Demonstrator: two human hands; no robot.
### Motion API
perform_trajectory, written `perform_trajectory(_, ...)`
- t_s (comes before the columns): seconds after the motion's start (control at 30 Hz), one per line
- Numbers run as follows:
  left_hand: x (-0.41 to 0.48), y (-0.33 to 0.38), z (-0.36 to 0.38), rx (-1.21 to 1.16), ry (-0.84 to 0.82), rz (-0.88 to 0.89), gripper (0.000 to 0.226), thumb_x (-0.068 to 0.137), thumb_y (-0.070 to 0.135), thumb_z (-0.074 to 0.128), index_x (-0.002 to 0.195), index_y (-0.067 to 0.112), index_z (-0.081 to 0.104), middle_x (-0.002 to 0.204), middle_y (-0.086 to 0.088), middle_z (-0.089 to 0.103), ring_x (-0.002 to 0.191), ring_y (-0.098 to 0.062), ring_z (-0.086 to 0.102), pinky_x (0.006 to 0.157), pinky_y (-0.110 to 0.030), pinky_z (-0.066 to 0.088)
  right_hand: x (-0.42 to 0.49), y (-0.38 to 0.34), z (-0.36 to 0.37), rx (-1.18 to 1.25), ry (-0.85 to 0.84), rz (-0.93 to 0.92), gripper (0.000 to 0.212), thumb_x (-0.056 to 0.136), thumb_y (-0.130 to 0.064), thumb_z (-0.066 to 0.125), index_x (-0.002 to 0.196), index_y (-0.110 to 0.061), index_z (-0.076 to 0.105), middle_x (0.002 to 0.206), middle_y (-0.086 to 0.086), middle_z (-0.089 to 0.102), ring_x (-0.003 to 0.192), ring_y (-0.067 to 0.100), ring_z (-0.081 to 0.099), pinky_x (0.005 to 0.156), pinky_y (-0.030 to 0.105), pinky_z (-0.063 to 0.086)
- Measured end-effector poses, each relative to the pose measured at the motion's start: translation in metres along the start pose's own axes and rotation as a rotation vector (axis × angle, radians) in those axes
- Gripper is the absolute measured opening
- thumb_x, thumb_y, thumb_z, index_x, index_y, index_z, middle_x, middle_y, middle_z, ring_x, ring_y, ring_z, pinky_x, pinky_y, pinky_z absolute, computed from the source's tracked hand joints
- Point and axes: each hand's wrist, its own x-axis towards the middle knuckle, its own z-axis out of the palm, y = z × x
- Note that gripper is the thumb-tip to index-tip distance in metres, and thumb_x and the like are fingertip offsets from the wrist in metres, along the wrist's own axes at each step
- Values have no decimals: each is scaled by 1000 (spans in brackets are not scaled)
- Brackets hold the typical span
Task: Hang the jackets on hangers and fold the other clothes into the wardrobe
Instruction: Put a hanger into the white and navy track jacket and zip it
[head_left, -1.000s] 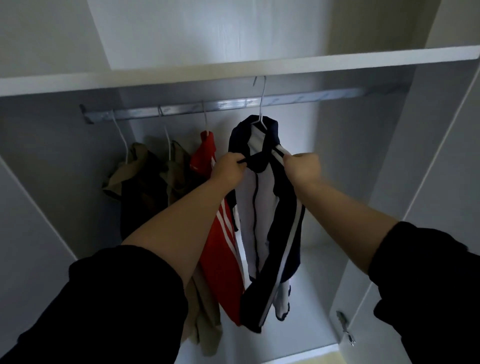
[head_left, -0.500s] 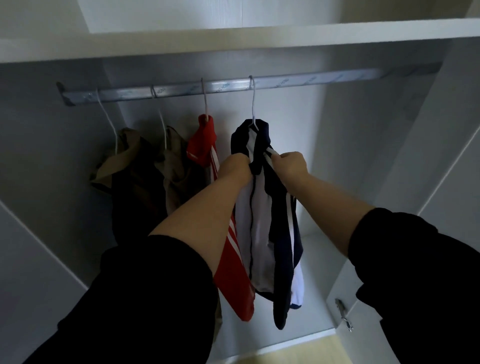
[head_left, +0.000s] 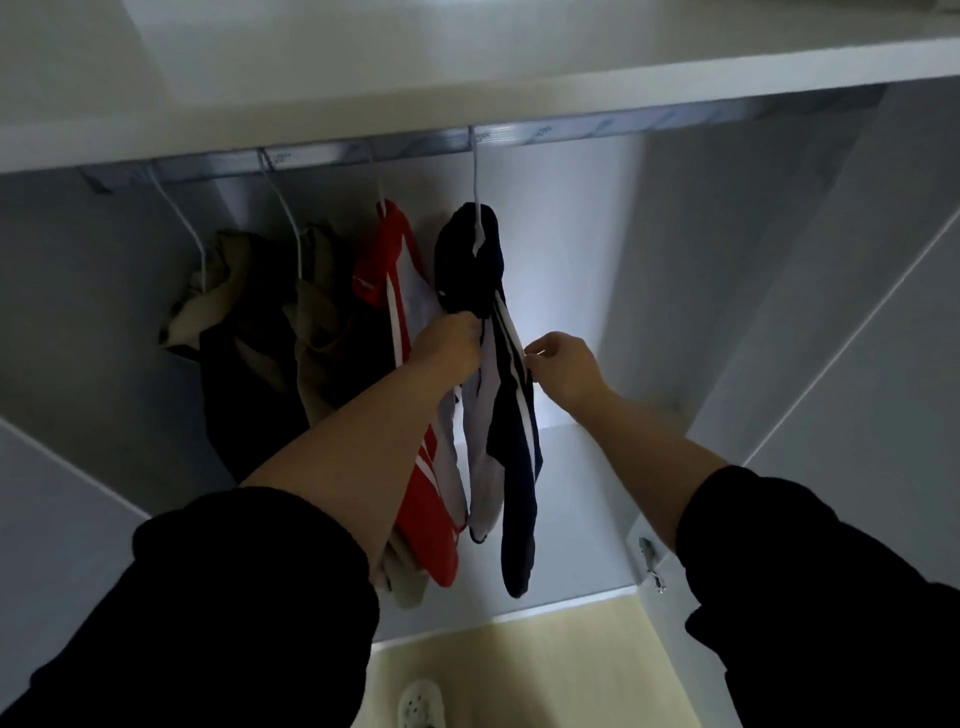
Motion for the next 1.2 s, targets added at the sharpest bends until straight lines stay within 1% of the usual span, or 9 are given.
perform_trajectory(0.07,-15,4,8,76,34,64,14,98,9,44,105,13,56,108,-5,55,99,-15,53,87,-27,40,-11,11,-4,-85,57,-18,26,90,-8,47,112,-9,60,102,5,64,88,20,59,77,26,44)
perform_trajectory(0.13,-34,6,19,228,91,165,45,98,14,47,141,9,37,148,-12,34,137,-26,31,111,-34,28,-24,24,-9,-209,136,-112,34,91,-6,46,124,-9,54,115,7,59,102,21,55,83,27,41)
perform_trajectory(0.2,-51,11,29,349,147,220,57,98,21,48,149,13,24,158,-12,16,146,-27,12,119,-37,17,-37,33,-20,-299,185,-183,40,92,-6,48,132,-7,48,128,10,53,117,24,48,95,32,40)
perform_trajectory(0.37,-103,46,44,579,196,208,70,99,38,44,153,22,2,160,-11,-6,147,-31,-4,117,-48,11,-85,49,-62,-502,274,-214,49,96,-19,49,142,-7,36,147,13,38,134,30,36,113,38,29)
perform_trajectory(0.57,-201,106,56,394,266,299,71,99,42,40,153,23,-2,160,-11,-8,147,-32,-8,117,-50,10,-197,68,-103,-668,406,-187,59,98,-29,45,149,-11,23,157,12,22,145,30,18,119,42,13)
perform_trajectory(0.73,-309,143,80,295,230,445,73,96,48,40,153,26,-1,161,-9,-8,147,-30,-10,117,-50,5,-318,106,-122,-632,556,-91,60,96,-28,49,147,-5,30,153,18,29,142,36,25,116,45,20)
perform_trajectory(0.93,-416,181,126,189,159,546,73,94,42,51,153,24,12,161,-11,5,148,-33,1,115,-53,13,-463,160,-145,-624,625,84,60,96,-31,49,146,-4,32,151,18,33,141,37,27,115,49,24)
perform_trajectory(1.1,-495,242,163,197,9,724,70,98,43,38,153,28,-3,160,-7,-11,147,-30,-14,117,-52,5,-563,207,-180,-586,716,255,62,97,-36,43,148,-4,27,154,18,27,144,35,20,116,50,20)
perform_trajectory(1.2,-538,289,186,168,-17,845,70,98,42,41,153,28,0,161,-7,-9,147,-30,-12,116,-52,4,-614,234,-204,-589,762,334,62,99,-36,42,150,-7,22,157,15,21,146,33,13,118,47,13)
